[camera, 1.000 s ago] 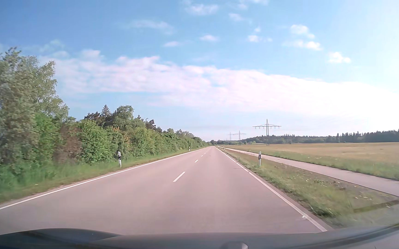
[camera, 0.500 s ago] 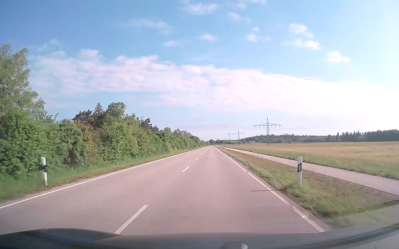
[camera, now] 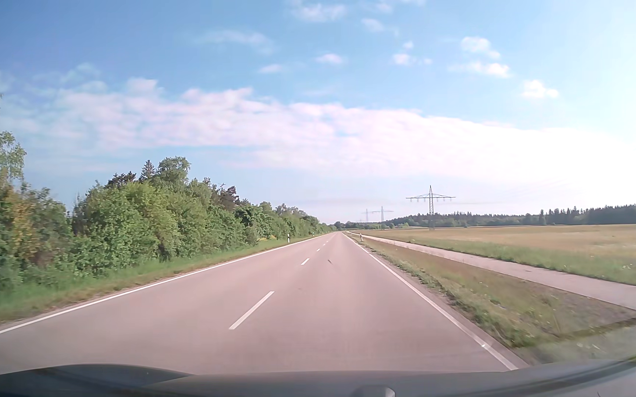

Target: Follow the waypoints while adhering to traffic rules and regulations

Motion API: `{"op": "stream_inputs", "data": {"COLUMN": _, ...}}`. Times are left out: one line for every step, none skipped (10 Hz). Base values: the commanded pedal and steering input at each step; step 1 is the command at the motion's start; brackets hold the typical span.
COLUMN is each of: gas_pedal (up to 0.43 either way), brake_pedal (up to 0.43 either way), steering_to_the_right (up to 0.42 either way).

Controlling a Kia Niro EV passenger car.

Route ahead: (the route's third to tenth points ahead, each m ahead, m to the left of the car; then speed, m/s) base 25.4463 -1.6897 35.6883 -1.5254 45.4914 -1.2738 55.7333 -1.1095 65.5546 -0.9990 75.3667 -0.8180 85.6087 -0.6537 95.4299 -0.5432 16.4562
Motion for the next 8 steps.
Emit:
{"op": "stream_inputs", "data": {"gas_pedal": 0.209, "brake_pedal": 0.0, "steering_to_the_right": -0.005}}
{"op": "stream_inputs", "data": {"gas_pedal": 0.209, "brake_pedal": 0.0, "steering_to_the_right": -0.005}}
{"op": "stream_inputs", "data": {"gas_pedal": 0.209, "brake_pedal": 0.0, "steering_to_the_right": -0.005}}
{"op": "stream_inputs", "data": {"gas_pedal": 0.197, "brake_pedal": 0.0, "steering_to_the_right": -0.005}}
{"op": "stream_inputs", "data": {"gas_pedal": 0.197, "brake_pedal": 0.0, "steering_to_the_right": -0.005}}
{"op": "stream_inputs", "data": {"gas_pedal": 0.197, "brake_pedal": 0.0, "steering_to_the_right": -0.004}}
{"op": "stream_inputs", "data": {"gas_pedal": 0.197, "brake_pedal": 0.0, "steering_to_the_right": -0.003}}
{"op": "stream_inputs", "data": {"gas_pedal": 0.197, "brake_pedal": 0.0, "steering_to_the_right": -0.003}}
